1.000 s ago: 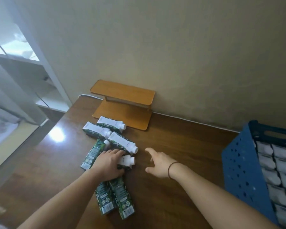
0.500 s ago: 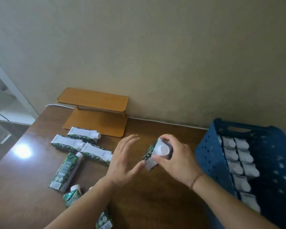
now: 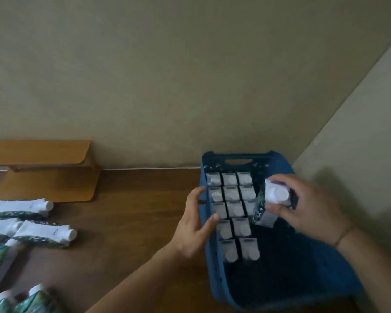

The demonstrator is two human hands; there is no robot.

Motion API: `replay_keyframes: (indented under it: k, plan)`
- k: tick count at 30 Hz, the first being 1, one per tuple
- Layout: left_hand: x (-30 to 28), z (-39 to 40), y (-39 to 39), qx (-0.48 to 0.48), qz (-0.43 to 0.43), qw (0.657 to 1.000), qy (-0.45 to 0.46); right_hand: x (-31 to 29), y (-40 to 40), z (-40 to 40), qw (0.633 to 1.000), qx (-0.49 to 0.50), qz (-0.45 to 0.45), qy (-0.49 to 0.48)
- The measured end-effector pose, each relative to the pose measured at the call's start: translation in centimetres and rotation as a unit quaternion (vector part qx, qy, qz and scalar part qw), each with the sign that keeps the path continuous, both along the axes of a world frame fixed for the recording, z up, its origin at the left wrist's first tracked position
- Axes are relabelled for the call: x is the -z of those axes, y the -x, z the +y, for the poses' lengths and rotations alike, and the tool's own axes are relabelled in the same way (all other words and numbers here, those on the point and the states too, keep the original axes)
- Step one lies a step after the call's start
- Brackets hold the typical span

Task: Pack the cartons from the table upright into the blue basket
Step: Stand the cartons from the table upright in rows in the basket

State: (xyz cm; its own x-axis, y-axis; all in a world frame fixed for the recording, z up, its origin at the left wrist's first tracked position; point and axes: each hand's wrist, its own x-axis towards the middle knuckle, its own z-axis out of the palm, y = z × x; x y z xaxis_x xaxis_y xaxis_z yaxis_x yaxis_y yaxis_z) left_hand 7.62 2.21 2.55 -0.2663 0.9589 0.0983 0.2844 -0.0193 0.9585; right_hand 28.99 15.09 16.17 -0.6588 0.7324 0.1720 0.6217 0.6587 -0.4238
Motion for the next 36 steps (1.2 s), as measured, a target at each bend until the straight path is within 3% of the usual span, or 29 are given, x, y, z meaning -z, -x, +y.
replay_keyframes:
  k: [3, 8, 12, 17, 20, 23, 27, 30, 32, 36]
  plan:
    - [0.6, 0.5, -1.4, -0.008, -0.043, 0.999, 0.008, 2.1, -1.1, 0.8, 0.994, -0.019, -0.111, -0.004]
    - [0.9, 0.8, -1.4, -0.014, -0.069, 0.997, 0.018, 7.7, -1.5, 2.9, 0.982, -0.081, -0.151, 0.078]
    - [1.1, 0.9, -1.8, -0.015, -0.084, 0.996, 0.006, 12.4, -1.3, 3.6, 0.968, -0.083, -0.232, 0.055]
    - [1.2, 0.6, -1.6, -0.012, -0.078, 0.997, 0.011, 13.4, -1.0, 3.4, 0.965, -0.072, -0.244, 0.068]
    - [1.2, -1.3, -0.4, 0.001, -0.01, 0.999, 0.046, 10.9, -0.2, 3.1, 0.949, -0.067, -0.296, 0.083]
    - [2.6, -4.8, 2.8, 0.01, 0.079, 0.985, 0.155, 6.4, 2.1, 2.6, 0.915, -0.052, -0.39, 0.086]
    - [4.9, -11.1, 9.2, 0.079, 0.283, 0.906, 0.305, 2.2, 8.4, -2.1, 0.972, -0.03, -0.234, -0.01]
    - [5.5, -16.8, 13.6, 0.101, 0.391, 0.855, 0.326, 1.5, 14.8, -8.1, 0.977, -0.137, -0.151, -0.054]
    - [5.4, -20.2, 15.9, 0.091, 0.437, 0.842, 0.303, 2.4, 18.8, -11.9, 0.956, -0.226, -0.184, -0.024]
    - [5.4, -25.5, 19.2, 0.012, 0.418, 0.867, 0.272, 7.1, 26.0, -18.7, 0.865, -0.32, -0.377, 0.081]
